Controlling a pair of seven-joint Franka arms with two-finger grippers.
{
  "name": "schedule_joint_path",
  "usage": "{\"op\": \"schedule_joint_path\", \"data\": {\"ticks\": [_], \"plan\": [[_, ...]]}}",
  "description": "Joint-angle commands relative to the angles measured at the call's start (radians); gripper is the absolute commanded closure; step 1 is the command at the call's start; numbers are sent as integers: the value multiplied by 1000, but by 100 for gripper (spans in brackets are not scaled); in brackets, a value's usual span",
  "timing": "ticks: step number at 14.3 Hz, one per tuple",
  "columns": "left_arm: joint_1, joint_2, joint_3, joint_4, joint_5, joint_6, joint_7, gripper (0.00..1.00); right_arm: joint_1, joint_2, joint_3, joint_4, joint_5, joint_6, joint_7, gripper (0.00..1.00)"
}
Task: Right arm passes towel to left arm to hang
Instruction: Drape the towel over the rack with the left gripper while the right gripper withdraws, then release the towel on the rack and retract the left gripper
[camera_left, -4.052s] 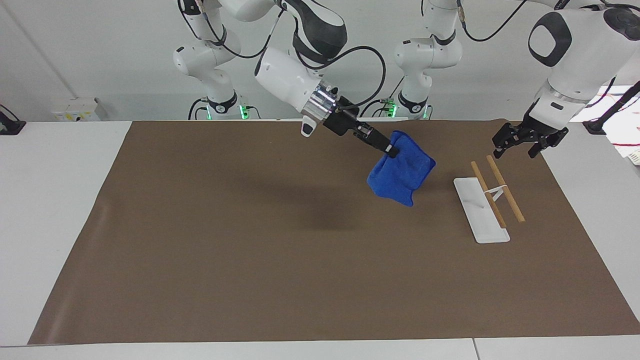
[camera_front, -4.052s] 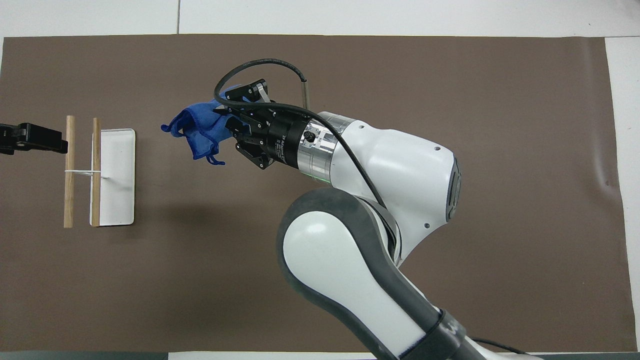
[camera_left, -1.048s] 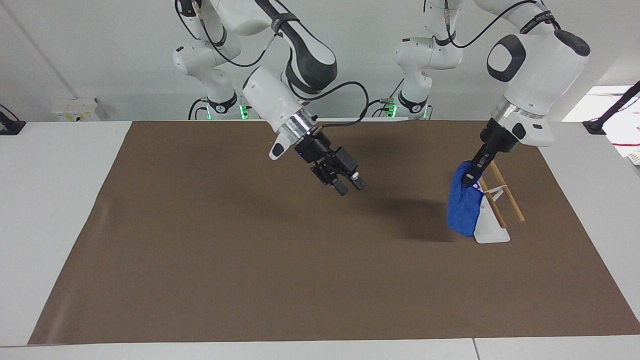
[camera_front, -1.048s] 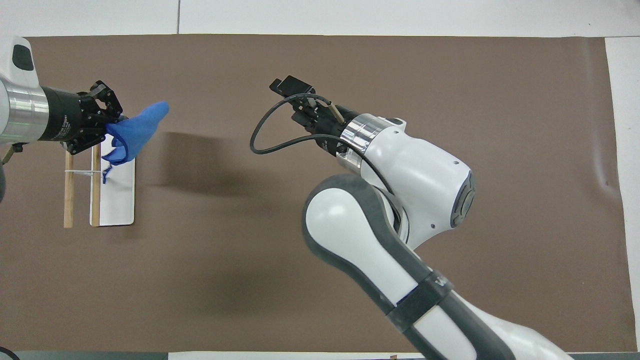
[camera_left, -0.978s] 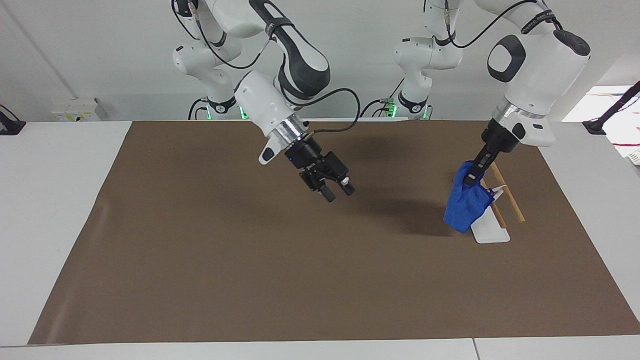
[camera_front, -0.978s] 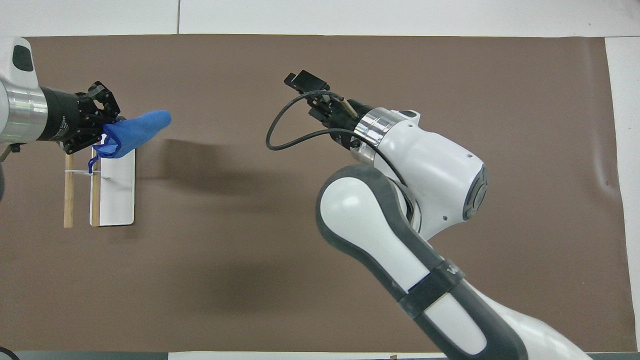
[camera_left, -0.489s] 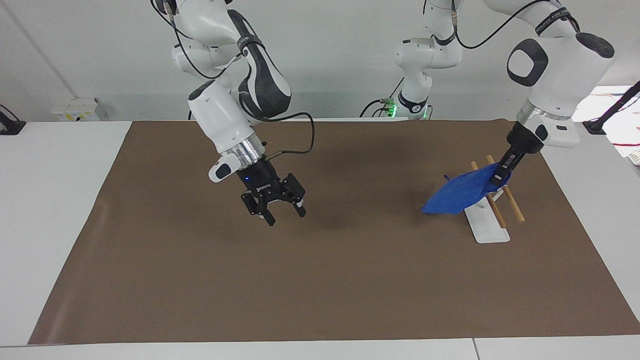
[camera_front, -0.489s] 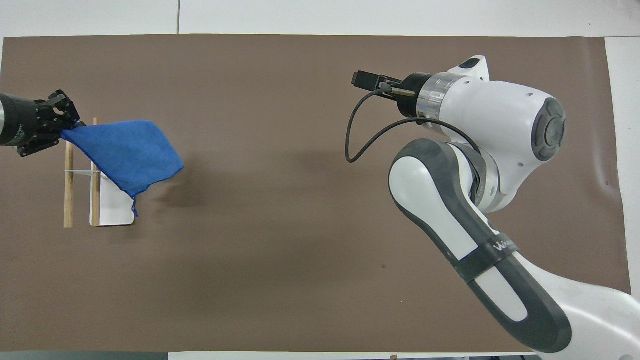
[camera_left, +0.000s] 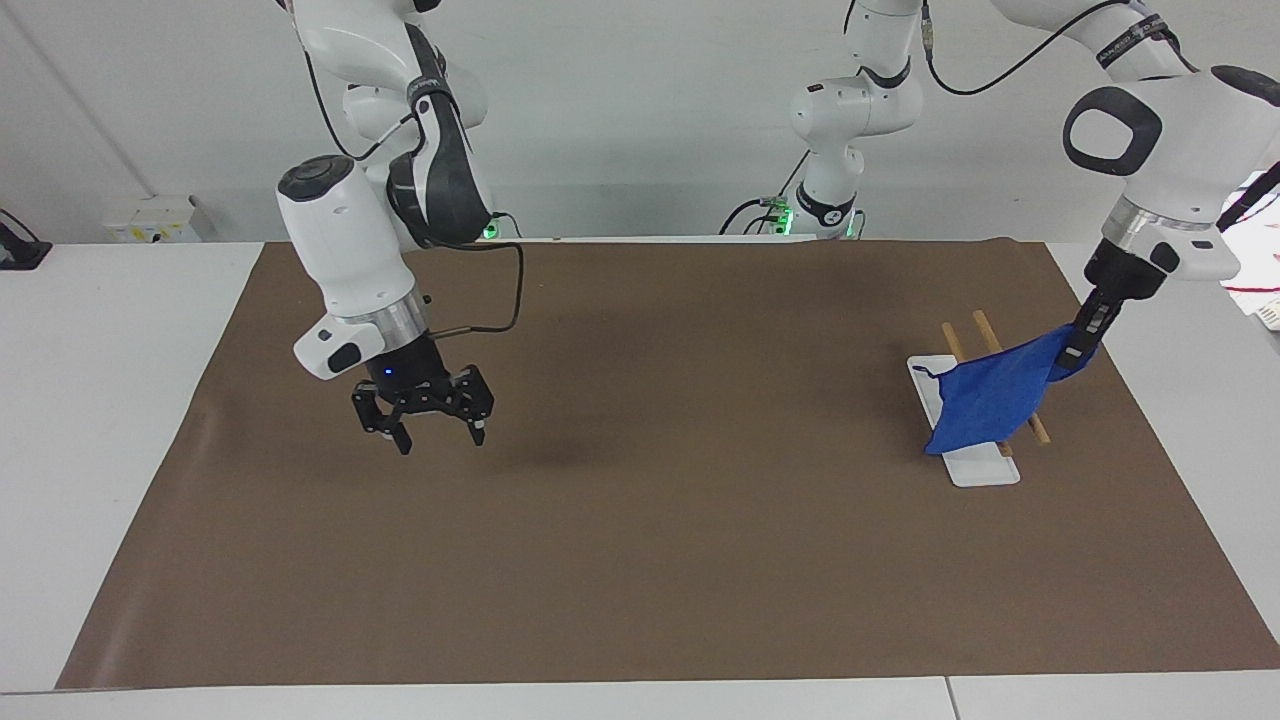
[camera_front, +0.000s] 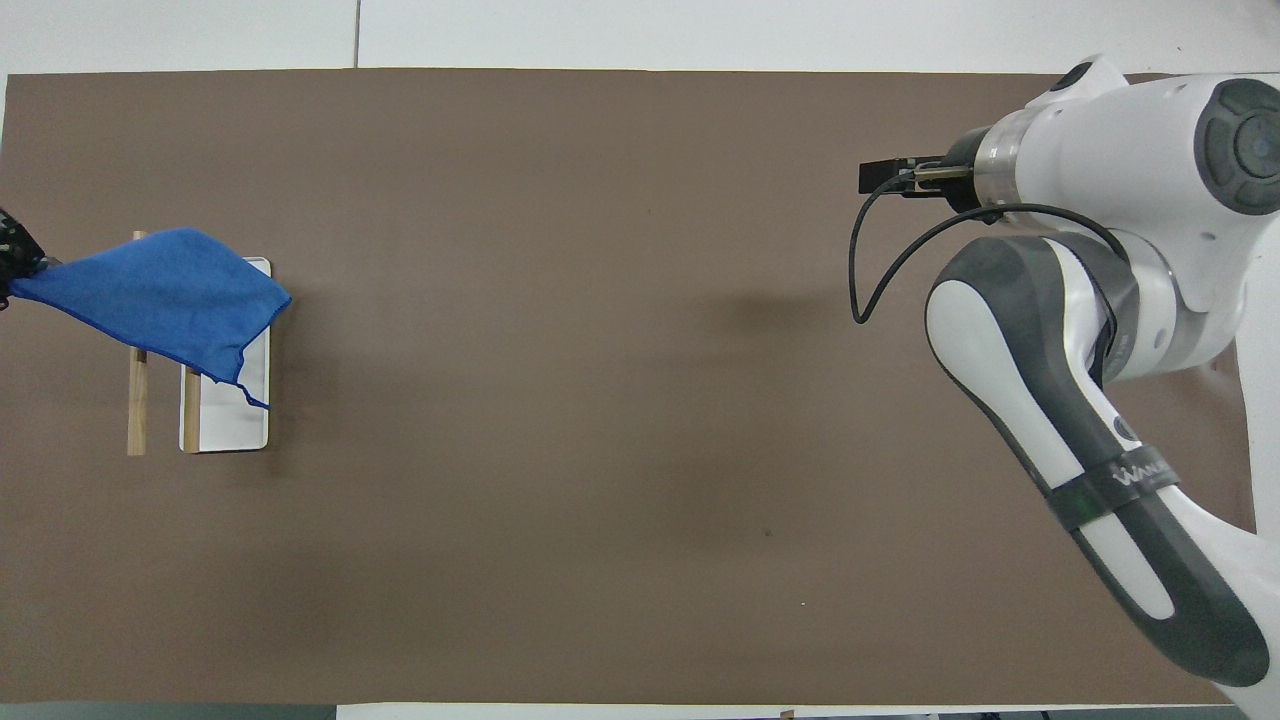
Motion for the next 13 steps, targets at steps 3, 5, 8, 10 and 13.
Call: {"op": "schedule_joint_path", "data": {"ticks": [3, 5, 8, 10, 13], "plan": [[43, -18, -9, -40, 18, 76, 54, 100, -48, -86, -10, 22, -121, -205, -10, 0], [69, 0, -9, -40, 18, 97, 69, 100, -74, -150, -12, 22, -132, -297, -10, 0], [79, 32, -9, -40, 18, 128, 95, 100, -111, -237, -12, 43, -130, -459, -13, 0], [93, 52, -9, -47, 18, 135, 104, 100, -133, -230, -15, 147, -119, -616, -13, 0], [132, 54, -9, -86, 18, 140, 172, 100, -131, -215, -18, 191, -115, -701, 7, 0]]}}
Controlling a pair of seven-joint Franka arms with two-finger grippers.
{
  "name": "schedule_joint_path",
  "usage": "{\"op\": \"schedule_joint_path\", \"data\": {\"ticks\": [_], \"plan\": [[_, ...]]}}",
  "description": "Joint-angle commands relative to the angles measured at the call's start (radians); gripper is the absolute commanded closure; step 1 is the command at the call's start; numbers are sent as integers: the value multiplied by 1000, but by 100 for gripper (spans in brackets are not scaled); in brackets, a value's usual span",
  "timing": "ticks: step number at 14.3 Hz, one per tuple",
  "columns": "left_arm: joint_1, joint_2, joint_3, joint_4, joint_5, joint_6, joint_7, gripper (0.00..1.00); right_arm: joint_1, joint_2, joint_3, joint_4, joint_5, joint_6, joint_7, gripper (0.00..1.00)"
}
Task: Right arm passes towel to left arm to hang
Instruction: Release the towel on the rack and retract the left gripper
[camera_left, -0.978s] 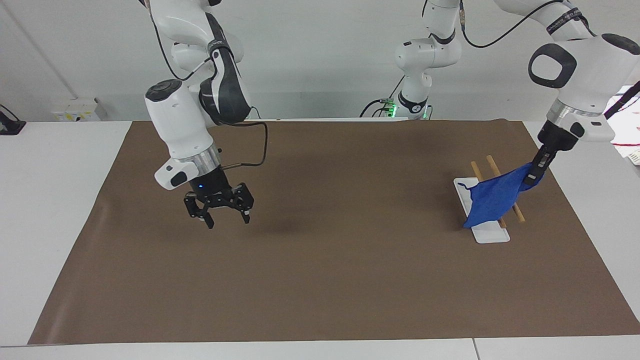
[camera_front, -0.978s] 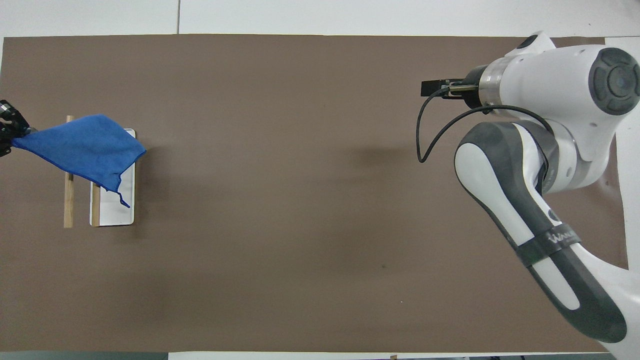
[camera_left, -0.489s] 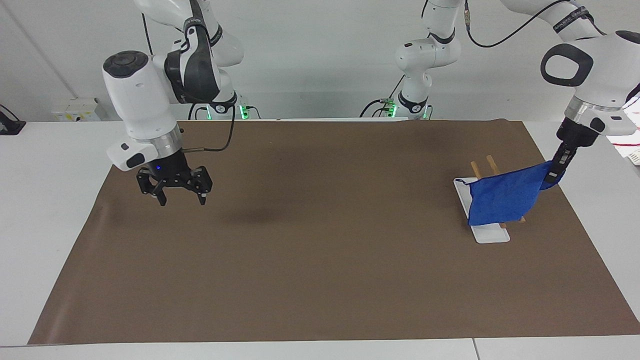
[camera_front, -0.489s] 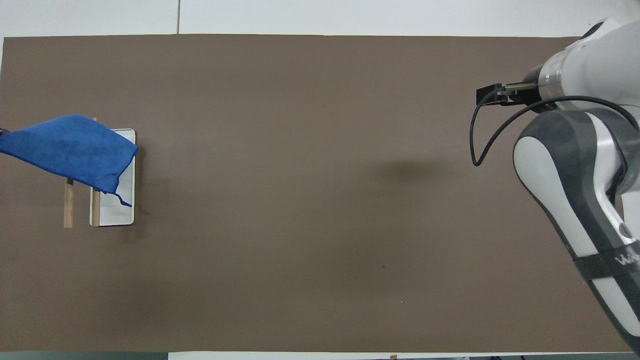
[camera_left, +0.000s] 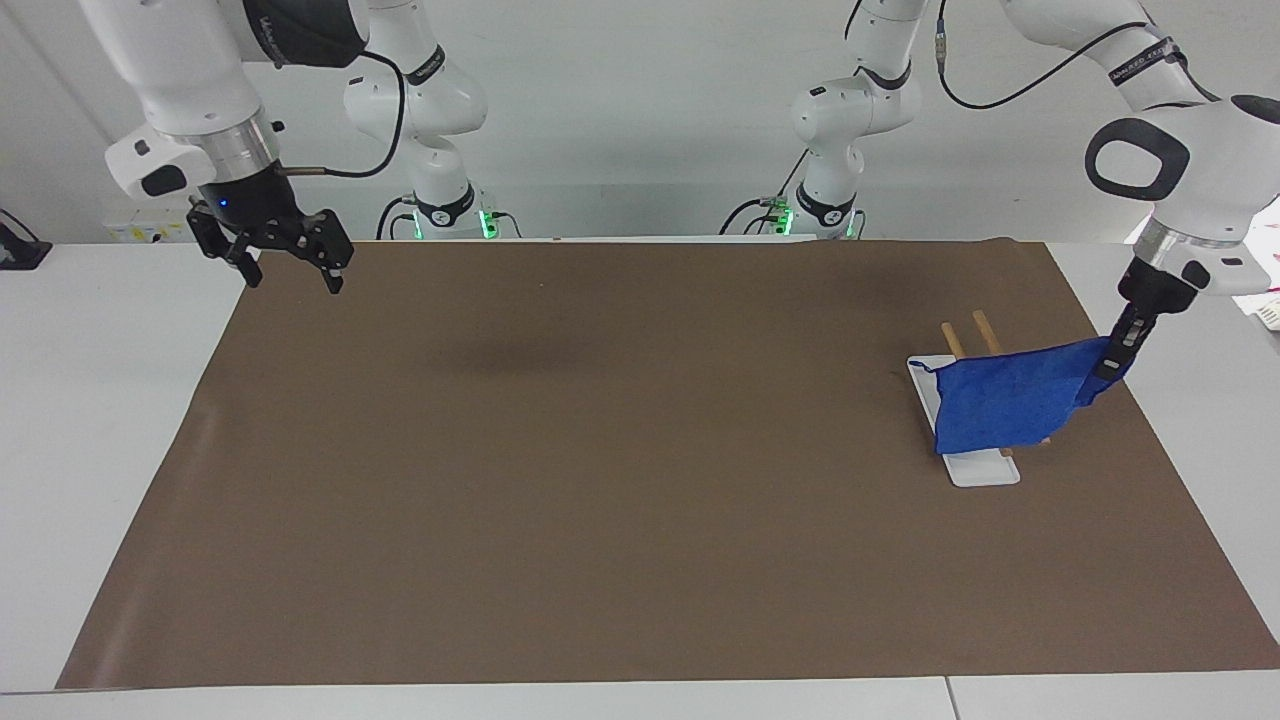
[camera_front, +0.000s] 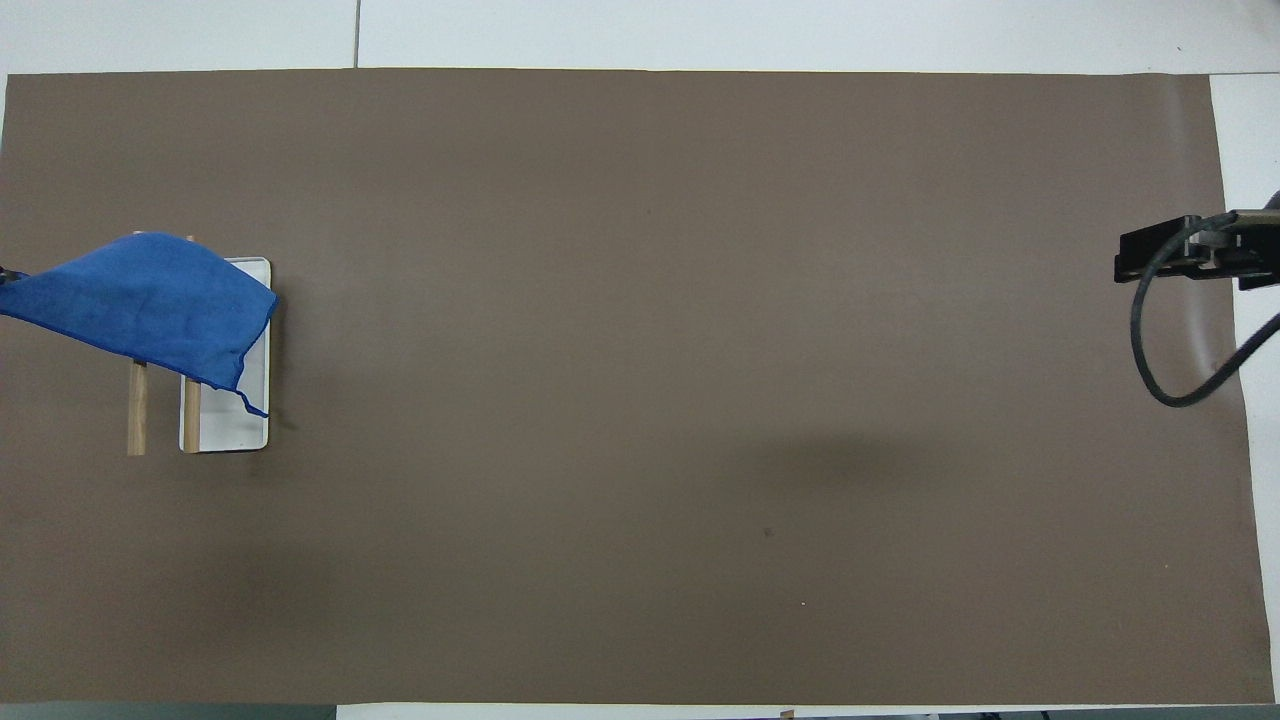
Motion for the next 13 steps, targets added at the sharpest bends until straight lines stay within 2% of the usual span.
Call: {"op": "schedule_joint_path", "data": {"ticks": [1, 3, 6, 7, 8, 10, 13], "plan": [[45, -9, -8, -54, 17, 48, 64, 100, -8, 28, 4, 16, 1, -29, 31, 0], [46, -4, -8, -65, 17, 73, 68, 100, -5, 20, 7, 0, 3, -24, 108, 0], [46, -4, -8, -63, 17, 72, 68, 98, -6, 17, 5, -1, 27, -49, 113, 0], [44, -2, -8, -62, 19, 73, 69, 29, -8, 16, 5, -6, 49, -47, 113, 0], [43, -1, -8, -56, 17, 65, 69, 0, -11, 16, 5, -11, 55, -41, 110, 0], [32, -4, -8, -48, 17, 50, 68, 0, -8, 2, 4, -32, 55, -34, 102, 0], [24, -18, -17, -16, 19, -42, 66, 0, -5, -6, 4, -49, 53, -33, 82, 0]]}}
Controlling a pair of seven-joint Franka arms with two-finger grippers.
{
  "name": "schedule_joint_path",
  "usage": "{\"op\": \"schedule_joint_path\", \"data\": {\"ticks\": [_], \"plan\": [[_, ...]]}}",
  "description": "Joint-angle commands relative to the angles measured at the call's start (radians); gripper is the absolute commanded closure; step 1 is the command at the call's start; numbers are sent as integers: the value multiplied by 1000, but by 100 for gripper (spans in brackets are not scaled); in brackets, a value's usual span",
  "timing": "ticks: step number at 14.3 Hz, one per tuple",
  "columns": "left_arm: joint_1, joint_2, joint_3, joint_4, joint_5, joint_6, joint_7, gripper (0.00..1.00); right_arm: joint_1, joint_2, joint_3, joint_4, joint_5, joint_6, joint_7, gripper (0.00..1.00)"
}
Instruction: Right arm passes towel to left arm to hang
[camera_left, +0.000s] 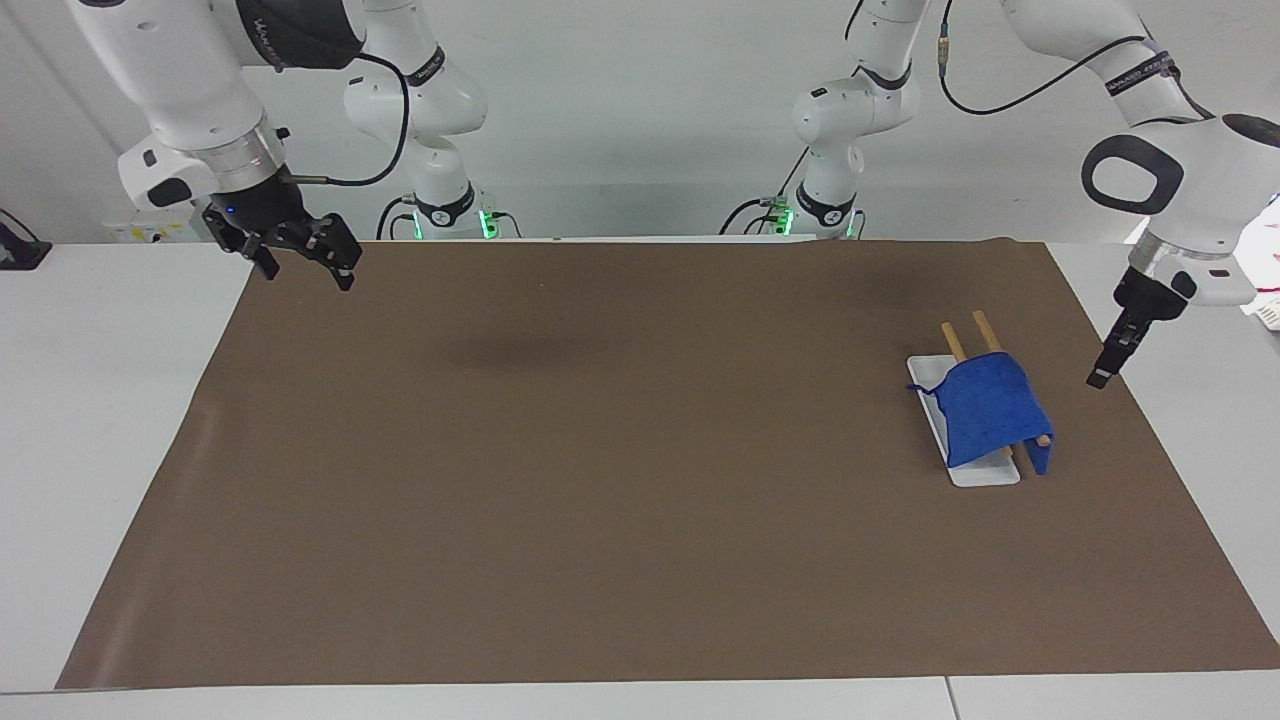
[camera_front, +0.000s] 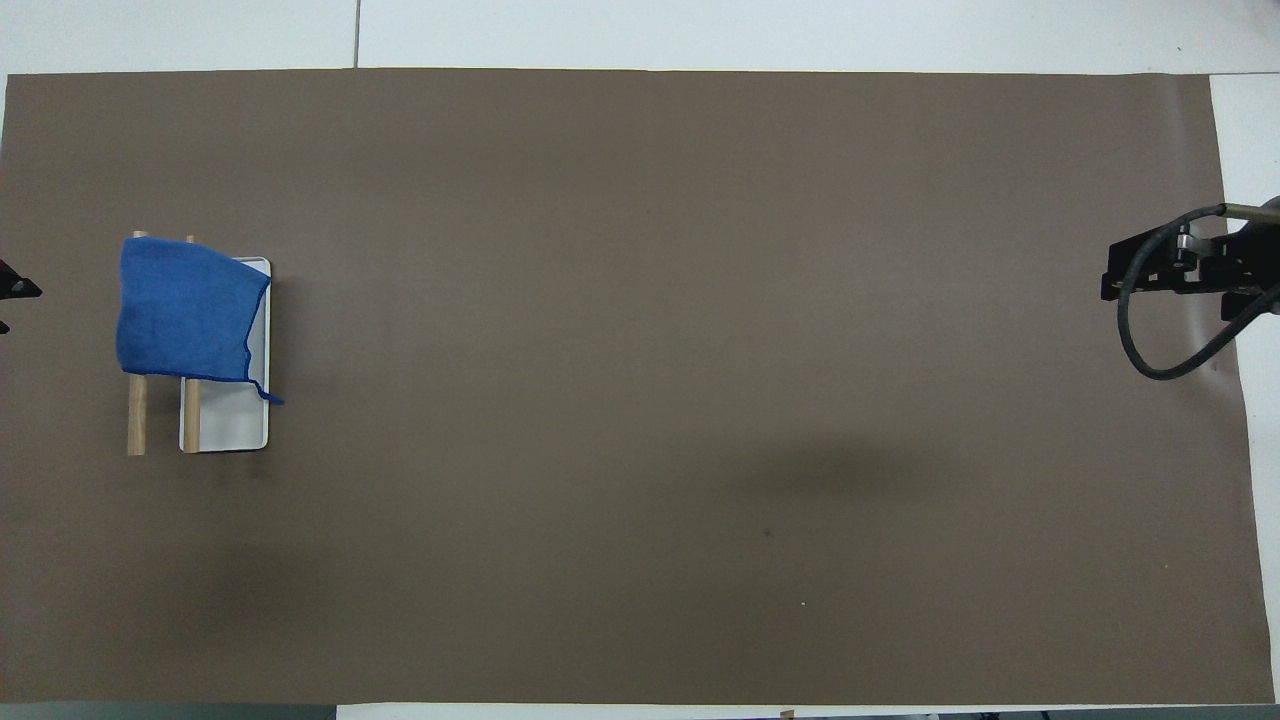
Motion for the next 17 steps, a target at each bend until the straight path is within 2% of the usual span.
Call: {"op": "schedule_joint_path", "data": {"ticks": [1, 4, 11, 17], "plan": [[-20, -21, -2, 39, 19, -99, 3, 0, -2, -26, 4, -33, 18, 4, -19, 0], [-67, -19, -2, 89, 19, -164, 3, 0, -7, -26, 4, -35, 18, 4, -22, 0], [-233, 19, -2, 182, 31, -193, 49, 0, -5, -26, 3, -35, 9, 4, -23, 0], [-293, 32, -2, 303, 82, -411, 135, 0, -5, -28, 3, -38, 1, 6, -46, 0]]}}
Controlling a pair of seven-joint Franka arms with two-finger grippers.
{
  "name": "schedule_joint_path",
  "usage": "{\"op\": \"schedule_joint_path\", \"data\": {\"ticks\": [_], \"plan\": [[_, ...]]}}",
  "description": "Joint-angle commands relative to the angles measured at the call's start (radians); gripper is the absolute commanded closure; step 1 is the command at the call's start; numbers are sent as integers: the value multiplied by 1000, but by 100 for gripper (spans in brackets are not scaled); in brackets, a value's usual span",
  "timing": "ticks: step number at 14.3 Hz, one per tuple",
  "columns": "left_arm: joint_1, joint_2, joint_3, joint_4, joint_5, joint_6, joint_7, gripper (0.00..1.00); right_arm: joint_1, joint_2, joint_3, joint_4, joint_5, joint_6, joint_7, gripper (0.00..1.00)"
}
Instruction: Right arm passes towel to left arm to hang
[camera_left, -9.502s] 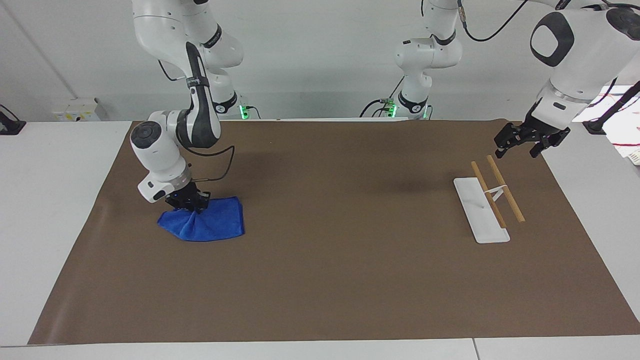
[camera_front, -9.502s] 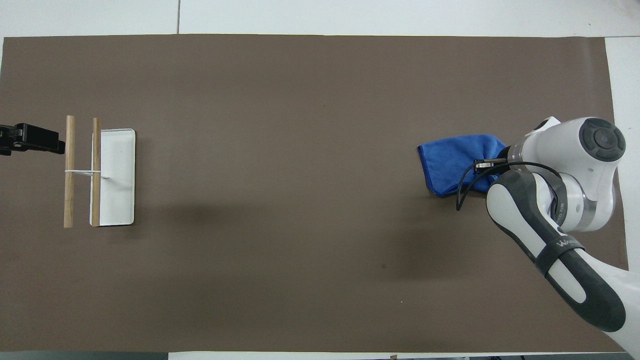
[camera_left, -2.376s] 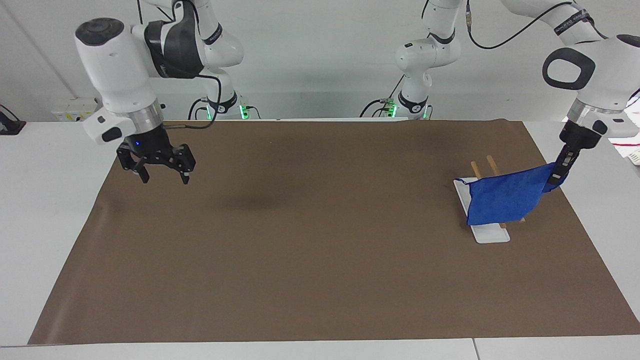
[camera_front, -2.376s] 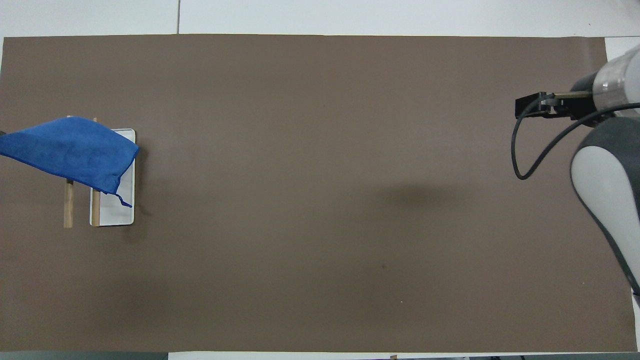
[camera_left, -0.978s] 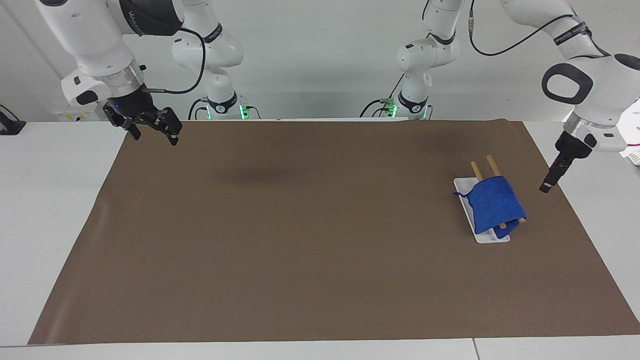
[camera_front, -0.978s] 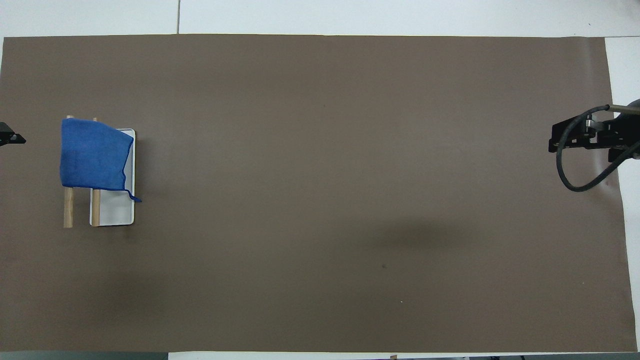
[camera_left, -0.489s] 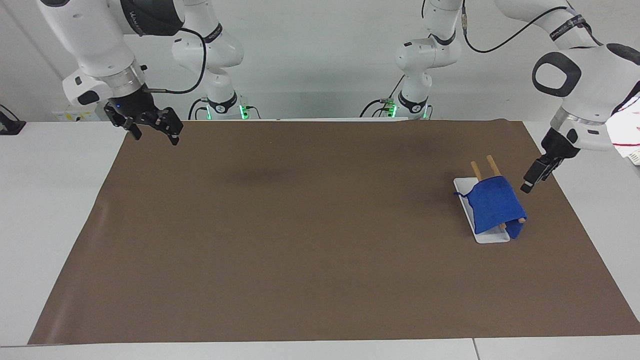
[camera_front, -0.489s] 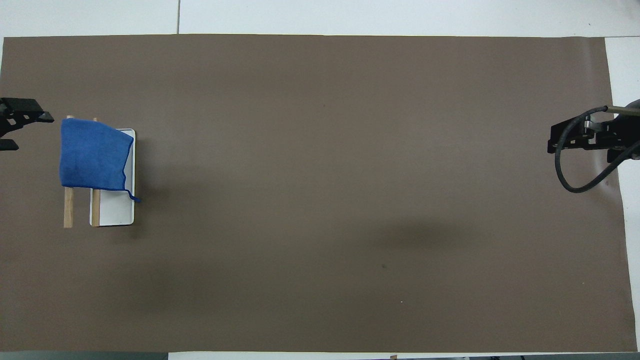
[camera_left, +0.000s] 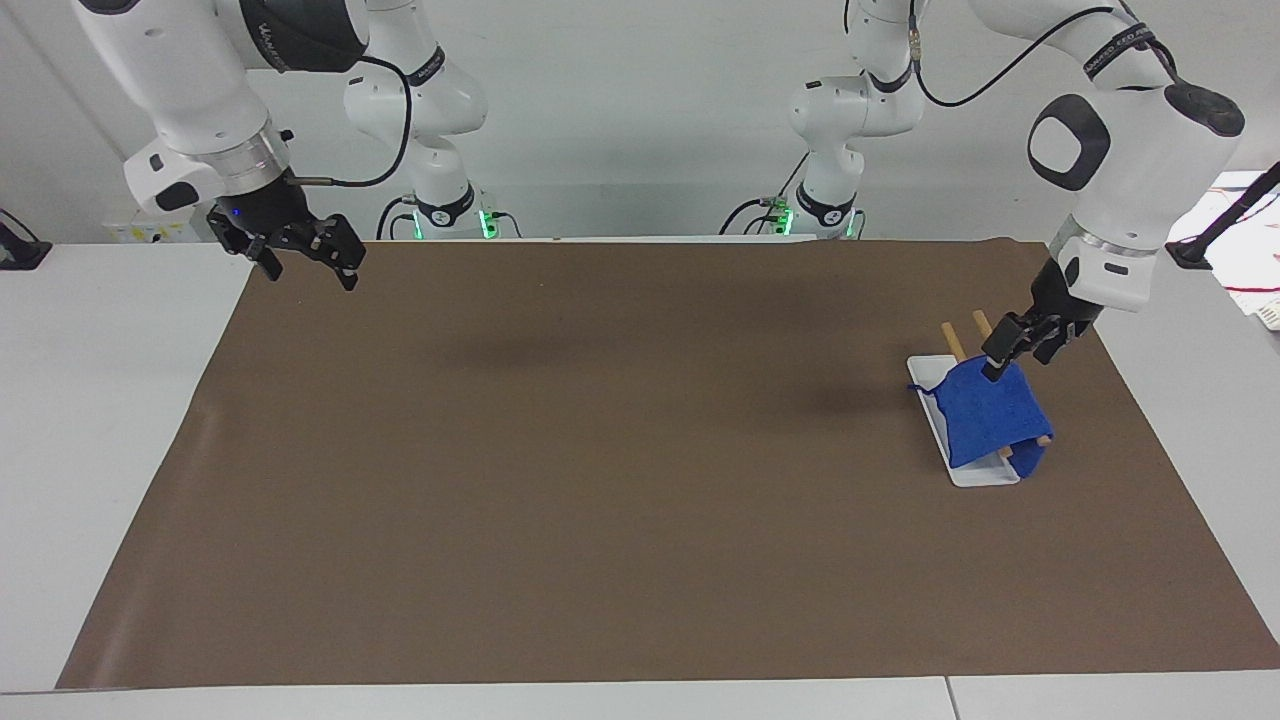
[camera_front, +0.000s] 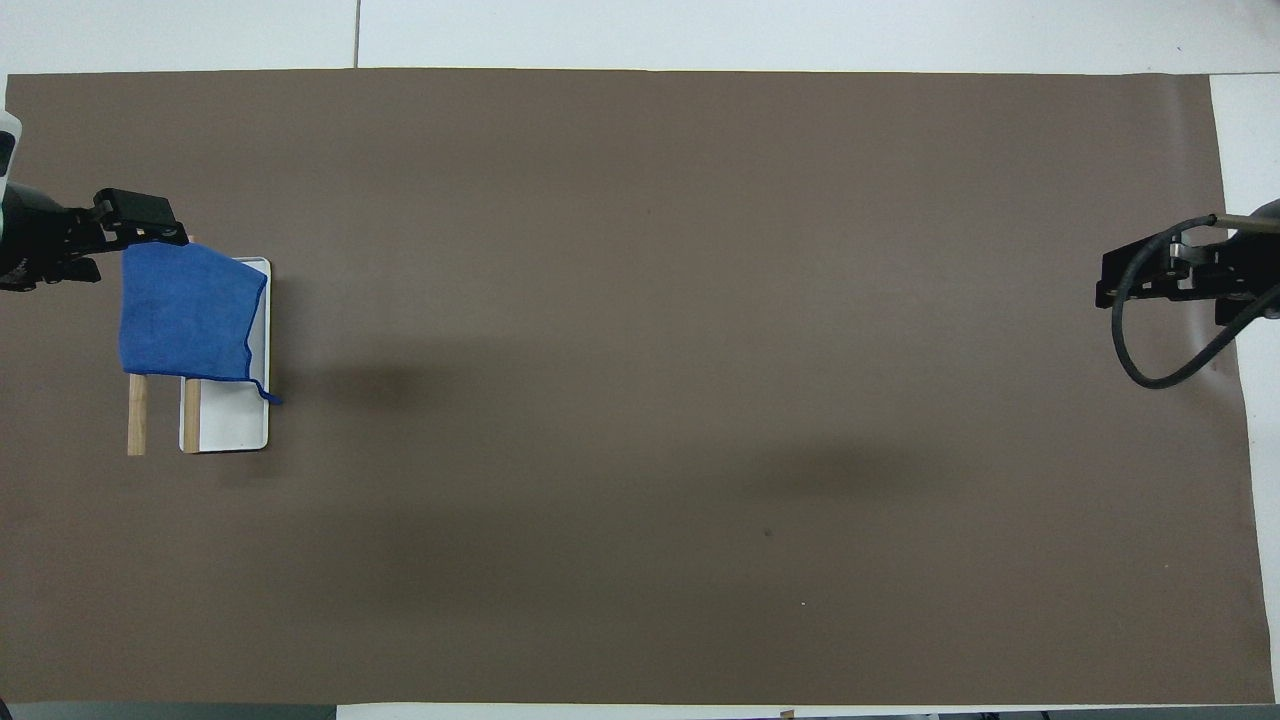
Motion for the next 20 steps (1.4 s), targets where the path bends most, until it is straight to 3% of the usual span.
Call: {"op": "schedule_joint_path", "data": {"ticks": [1, 9, 20], "plan": [[-14, 23, 13, 88, 29, -115, 53, 0, -5, -26, 2, -30, -1, 7, -25, 0], [-5, 52, 15, 228, 45, -327, 115, 0, -1, -34, 3, -40, -2, 6, -26, 0], [-2, -17, 23, 147, 40, -346, 182, 0, -5, -34, 3, -41, 0, 7, -25, 0]]}}
